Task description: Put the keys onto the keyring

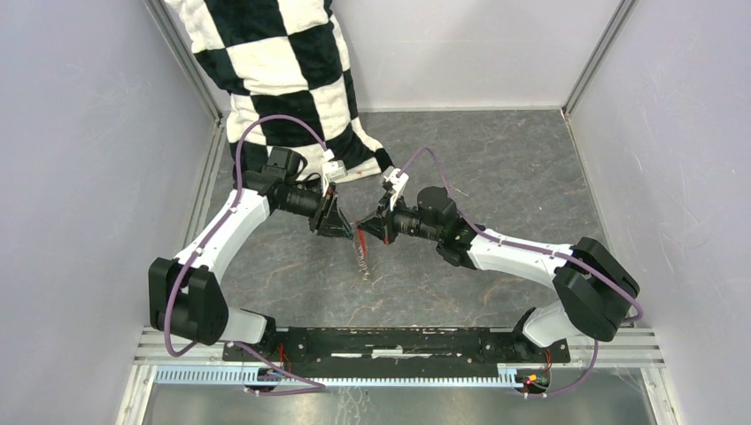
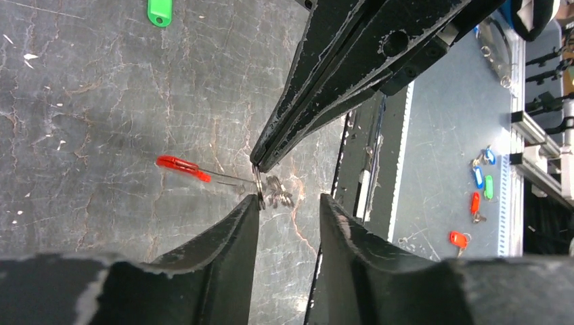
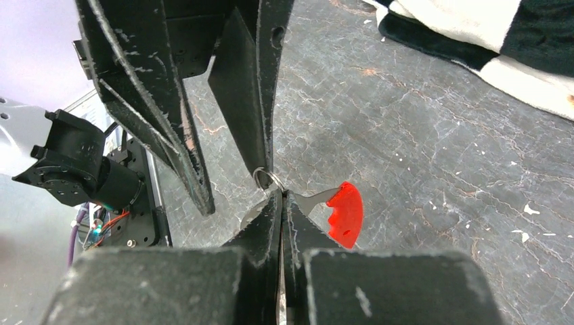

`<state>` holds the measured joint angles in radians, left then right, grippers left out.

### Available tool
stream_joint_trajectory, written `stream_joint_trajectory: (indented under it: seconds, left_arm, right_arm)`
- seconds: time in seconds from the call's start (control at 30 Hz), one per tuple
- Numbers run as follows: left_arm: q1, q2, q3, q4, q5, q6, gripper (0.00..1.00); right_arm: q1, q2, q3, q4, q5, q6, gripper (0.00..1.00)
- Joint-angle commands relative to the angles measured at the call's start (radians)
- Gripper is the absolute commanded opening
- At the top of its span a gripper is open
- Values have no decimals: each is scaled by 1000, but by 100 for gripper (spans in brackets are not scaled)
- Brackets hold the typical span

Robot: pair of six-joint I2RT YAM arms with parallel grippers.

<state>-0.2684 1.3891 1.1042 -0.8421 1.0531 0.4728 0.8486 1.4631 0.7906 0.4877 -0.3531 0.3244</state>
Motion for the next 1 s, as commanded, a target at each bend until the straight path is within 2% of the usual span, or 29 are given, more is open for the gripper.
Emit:
stream_joint_trajectory:
  seconds: [0.0, 0.1, 0.27, 0.4, 0.47, 0.5, 0.57, 0.63, 0.67, 0.8, 0.97]
  left_arm:
    - [-8, 2, 48, -34, 44, 50, 50]
    - [-8, 2, 57, -35, 34, 52, 54]
    - [-9, -2, 38, -35, -3, 83, 37]
    - [-19, -3, -7, -34, -101, 165, 35]
    - [-16, 4, -38, 4, -193, 154, 35]
    - [-13, 9, -47, 12, -224, 153, 36]
    - [-7, 18, -64, 16, -268, 173, 50]
    - [-1, 13, -83, 13, -299, 219, 58]
    - [2, 8, -92, 12, -305, 240, 63]
    - [20, -15, -107, -10, -313, 313, 73]
    - [20, -41, -179, -41, -395, 499, 76]
  right_arm:
    - [12, -29, 24, 40, 19, -12, 0]
    - [16, -30, 24, 40, 21, -13, 0]
    - [18, -37, 27, 40, 21, -13, 0]
    - [18, -35, 19, 28, 36, -19, 0]
    - [18, -29, 18, -4, 61, -34, 1]
    - [19, -25, 17, -26, 80, -45, 7]
    - [20, -20, 2, -56, 121, -66, 26]
    - [21, -15, -28, -73, 150, -92, 48]
    - [23, -7, -40, -82, 148, -109, 54]
    - [32, 41, -77, -108, 96, -112, 69]
    - [45, 79, -138, -89, 33, -51, 70]
